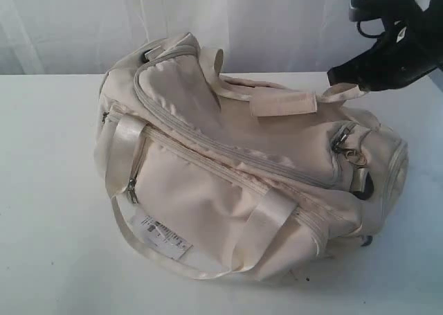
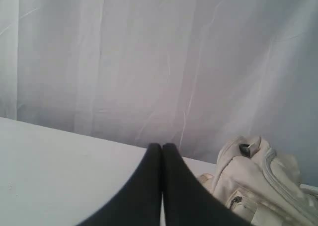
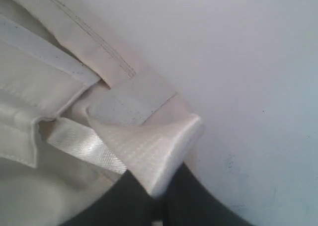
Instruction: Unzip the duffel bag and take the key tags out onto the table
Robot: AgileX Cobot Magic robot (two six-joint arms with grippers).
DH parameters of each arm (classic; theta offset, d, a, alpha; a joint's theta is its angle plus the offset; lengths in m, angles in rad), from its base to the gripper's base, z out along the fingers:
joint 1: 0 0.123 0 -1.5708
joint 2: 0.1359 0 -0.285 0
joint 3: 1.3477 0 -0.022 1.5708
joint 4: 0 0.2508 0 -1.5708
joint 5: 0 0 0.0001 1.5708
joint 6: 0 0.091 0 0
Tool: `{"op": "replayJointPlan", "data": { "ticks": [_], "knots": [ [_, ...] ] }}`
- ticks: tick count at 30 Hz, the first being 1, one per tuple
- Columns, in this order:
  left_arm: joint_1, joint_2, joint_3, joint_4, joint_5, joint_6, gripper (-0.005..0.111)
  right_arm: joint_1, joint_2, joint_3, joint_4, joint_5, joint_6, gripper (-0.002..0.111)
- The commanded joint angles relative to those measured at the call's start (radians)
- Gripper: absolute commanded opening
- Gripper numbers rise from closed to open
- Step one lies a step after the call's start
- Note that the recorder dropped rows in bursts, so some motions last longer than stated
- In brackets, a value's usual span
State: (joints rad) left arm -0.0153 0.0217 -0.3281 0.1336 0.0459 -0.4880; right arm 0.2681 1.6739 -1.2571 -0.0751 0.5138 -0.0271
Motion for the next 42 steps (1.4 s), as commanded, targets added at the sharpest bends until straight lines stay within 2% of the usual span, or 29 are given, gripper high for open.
{"op": "replayJointPlan", "data": {
  "ticks": [1,3,5,7,9,13,16,19,24,26,29,32,34,36,39,42],
  "knots": [
    [-0.008,0.056,-0.095,-0.008,0.129,-0.009,0.000,-0.001,-0.064,-0.003,0.029,-0.009,0.009,0.000],
    [-0.008,0.091,-0.132,-0.036,0.194,0.011,0.000,-0.001,-0.085,-0.003,0.060,-0.011,0.007,0.000],
    [-0.008,0.127,-0.168,-0.124,0.254,0.105,0.000,-0.001,-0.107,-0.003,0.087,-0.022,0.005,0.000],
    [-0.008,0.162,-0.198,-0.262,0.299,0.256,0.000,-0.001,-0.128,-0.003,0.100,-0.029,0.005,0.000],
    [-0.008,0.208,-0.233,-0.461,0.357,0.471,0.000,-0.001,-0.143,-0.003,0.100,-0.029,0.005,0.000],
    [-0.008,0.322,-0.305,-0.845,0.553,0.907,0.000,-0.001,-0.155,-0.003,0.100,-0.031,0.005,0.000],
    [-0.008,0.423,-0.365,-1.069,0.727,1.105,0.000,-0.001,-0.155,-0.003,0.100,-0.023,0.005,0.000],
    [-0.008,0.532,-0.414,-1.175,0.836,1.181,0.000,-0.001,-0.155,-0.003,0.100,-0.014,0.005,0.000],
    [-0.008,0.679,-0.471,-1.210,0.886,1.237,0.000,-0.001,-0.155,-0.003,0.100,0.007,0.003,0.001],
    [-0.008,0.725,-0.487,-1.210,0.897,1.250,0.000,-0.001,-0.155,-0.003,0.100,0.009,-0.008,0.006],
    [-0.008,0.785,-0.502,-1.215,0.909,1.285,0.000,-0.001,-0.149,-0.003,0.100,0.011,-0.042,0.024],
    [-0.008,0.834,-0.502,-1.259,0.906,1.337,0.000,-0.001,-0.142,-0.003,0.100,0.006,-0.066,0.048],
    [-0.008,0.872,-0.519,-1.278,0.915,1.357,0.000,-0.001,-0.142,-0.003,0.100,0.003,-0.066,0.058],
    [-0.008,0.912,-0.564,-1.267,0.933,1.357,0.000,-0.001,-0.142,-0.003,0.097,0.027,-0.069,0.059],
    [-0.016,0.991,-0.714,-1.145,0.933,1.304,0.000,-0.001,-0.139,-0.019,0.063,0.114,-0.071,0.054],
    [-0.068,1.054,-0.849,-0.946,0.933,1.178,0.000,-0.001,-0.124,-0.064,0.050,0.222,-0.083,0.054]
  ]
}}
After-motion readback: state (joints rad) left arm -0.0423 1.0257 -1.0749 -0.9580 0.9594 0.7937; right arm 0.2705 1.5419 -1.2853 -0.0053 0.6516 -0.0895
